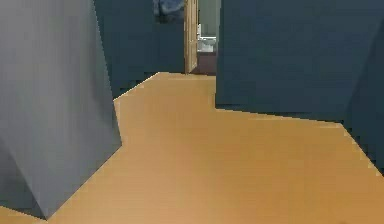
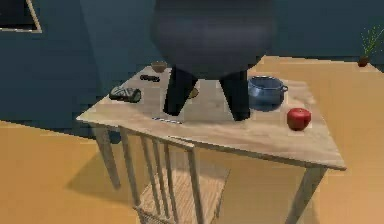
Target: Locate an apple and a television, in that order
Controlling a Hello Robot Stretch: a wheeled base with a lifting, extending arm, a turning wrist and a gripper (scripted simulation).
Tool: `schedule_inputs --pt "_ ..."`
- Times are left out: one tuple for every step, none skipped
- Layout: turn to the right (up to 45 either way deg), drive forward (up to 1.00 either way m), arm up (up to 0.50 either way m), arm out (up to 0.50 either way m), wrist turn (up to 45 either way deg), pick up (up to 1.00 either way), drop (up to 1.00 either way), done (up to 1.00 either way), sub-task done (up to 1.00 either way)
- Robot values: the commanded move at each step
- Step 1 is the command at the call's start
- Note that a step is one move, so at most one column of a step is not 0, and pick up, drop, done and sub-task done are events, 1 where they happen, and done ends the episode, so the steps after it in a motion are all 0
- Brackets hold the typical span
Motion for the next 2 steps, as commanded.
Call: schedule_inputs --pt "0.0 1.0 0.0 0.0 0.0 0.0 0.0 0.0 0.0" --pt "0.0 1.0 0.0 0.0 0.0 0.0 0.0 0.0 0.0"
